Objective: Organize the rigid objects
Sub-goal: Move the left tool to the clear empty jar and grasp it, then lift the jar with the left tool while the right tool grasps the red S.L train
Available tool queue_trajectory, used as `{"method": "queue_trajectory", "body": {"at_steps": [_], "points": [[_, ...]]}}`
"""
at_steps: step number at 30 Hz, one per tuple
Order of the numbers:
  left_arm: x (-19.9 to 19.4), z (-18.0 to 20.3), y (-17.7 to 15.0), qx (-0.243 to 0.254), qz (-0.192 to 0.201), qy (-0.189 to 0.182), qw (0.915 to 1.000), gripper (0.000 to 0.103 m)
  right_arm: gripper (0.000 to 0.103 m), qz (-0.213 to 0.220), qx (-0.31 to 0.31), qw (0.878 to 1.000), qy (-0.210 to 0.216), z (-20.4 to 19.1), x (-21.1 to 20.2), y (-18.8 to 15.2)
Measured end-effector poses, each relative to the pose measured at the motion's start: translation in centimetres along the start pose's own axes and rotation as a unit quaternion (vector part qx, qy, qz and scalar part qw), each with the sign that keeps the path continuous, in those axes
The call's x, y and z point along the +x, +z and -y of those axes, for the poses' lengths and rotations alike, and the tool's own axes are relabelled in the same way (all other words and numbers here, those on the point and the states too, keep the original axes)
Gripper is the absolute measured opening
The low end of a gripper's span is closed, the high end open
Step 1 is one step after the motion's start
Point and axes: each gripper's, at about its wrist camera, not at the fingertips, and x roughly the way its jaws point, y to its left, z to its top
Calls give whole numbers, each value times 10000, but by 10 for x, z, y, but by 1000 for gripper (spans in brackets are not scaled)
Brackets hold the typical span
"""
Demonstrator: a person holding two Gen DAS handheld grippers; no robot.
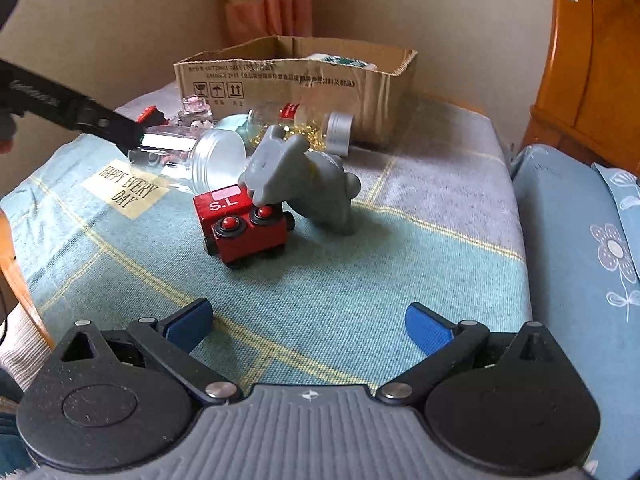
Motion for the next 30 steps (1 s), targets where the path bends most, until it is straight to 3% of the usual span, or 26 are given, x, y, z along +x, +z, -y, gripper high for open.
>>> {"method": "queue_trajectory", "body": {"at_steps": [12,20,26,30], "points": [[34,38,4,-307,-179,135,9993,96,103,12,-419,9982,430,12,-2,-1],[41,32,1,-510,-99,336,9981,90,103,79,-538,9969,564,17,-3,-3],[32,26,-6,-222,8,627,9978,90,103,-104,-390,9973,608,18,-1,5],[28,25,-11,-175,6,623,9979,90,103,-127,-267,9955,899,15,3,13]]}}
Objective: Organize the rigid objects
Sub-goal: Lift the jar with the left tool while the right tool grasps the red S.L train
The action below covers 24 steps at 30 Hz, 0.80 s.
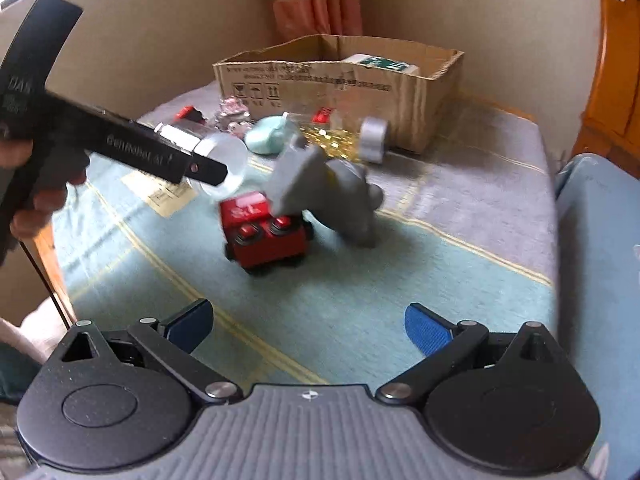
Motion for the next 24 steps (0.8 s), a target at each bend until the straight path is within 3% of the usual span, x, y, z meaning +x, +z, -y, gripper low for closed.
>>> {"method": "queue_trajectory", "body": {"at_steps": [6,9,15,20,24], "points": [[-2,-4,-2,-91,5,-66,9999,90,103,77,-533,9982,249,-22,20,13],[-2,-5,-3,-103,13,-95,9999,90,103,185,-869,9959,159,-33,33,18],[-2,-5,-4,-115,1,-186,9998,90,103,215,-908,9953,262,-41,42,26],[-2,-5,-6,-81,-1,-222,9997,90,103,134,-1272,9898,625,-53,35,20],[0,-3,-7,-69,35,-156,9998,90,103,215,-1125,9922,489,-51,36,19]]}}
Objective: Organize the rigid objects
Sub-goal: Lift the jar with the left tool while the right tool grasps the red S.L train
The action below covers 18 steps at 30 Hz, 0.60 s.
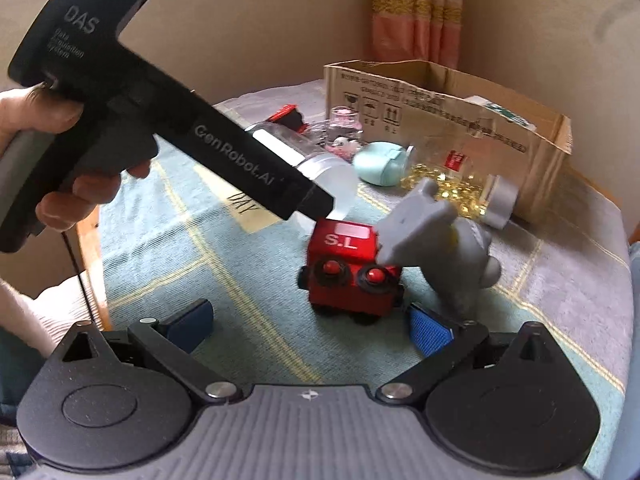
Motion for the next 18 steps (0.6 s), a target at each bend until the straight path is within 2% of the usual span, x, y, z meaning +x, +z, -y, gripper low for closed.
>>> {"method": "queue_trajectory", "body": {"at_steps": [3,7,11,18], "points": [[4,1,0,6,35,64,10000,90,103,14,45,10000,-60,-1,1,0],[9,-2,-1,-146,61,-21,9999,90,103,56,77,9999,-92,-2,1,-2],[5,-2,-1,-52,101,-152,9998,90,103,57,110,9998,-129,-3,0,-3],[-22,-7,2,527,234,-341,9978,90,103,47,192,9995,-228,-5,3,0]]}}
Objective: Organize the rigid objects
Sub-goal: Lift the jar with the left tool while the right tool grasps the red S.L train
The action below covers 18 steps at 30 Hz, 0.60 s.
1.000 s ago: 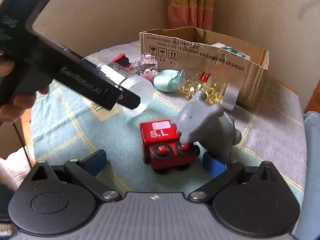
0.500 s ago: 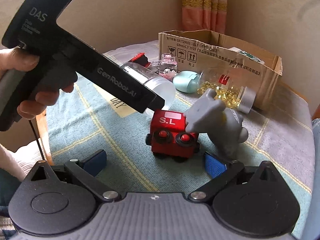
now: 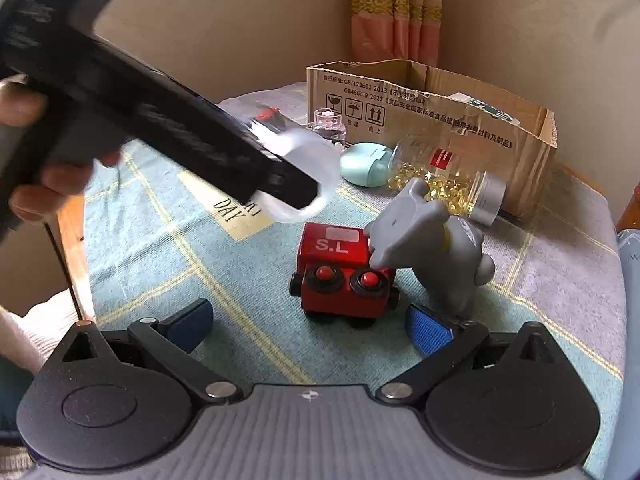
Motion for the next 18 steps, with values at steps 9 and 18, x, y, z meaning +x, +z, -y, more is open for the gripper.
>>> {"method": "queue_trajectory", "body": {"at_steps": [9,18], "points": [[-10,-21,-17,101,-224,45,9997,90,103,86,112,9998,-121,-9,13,11],[-11,-39,-34,-67,-261,138,9995,90,103,-84,35,9999,72,-25,13,15]]}}
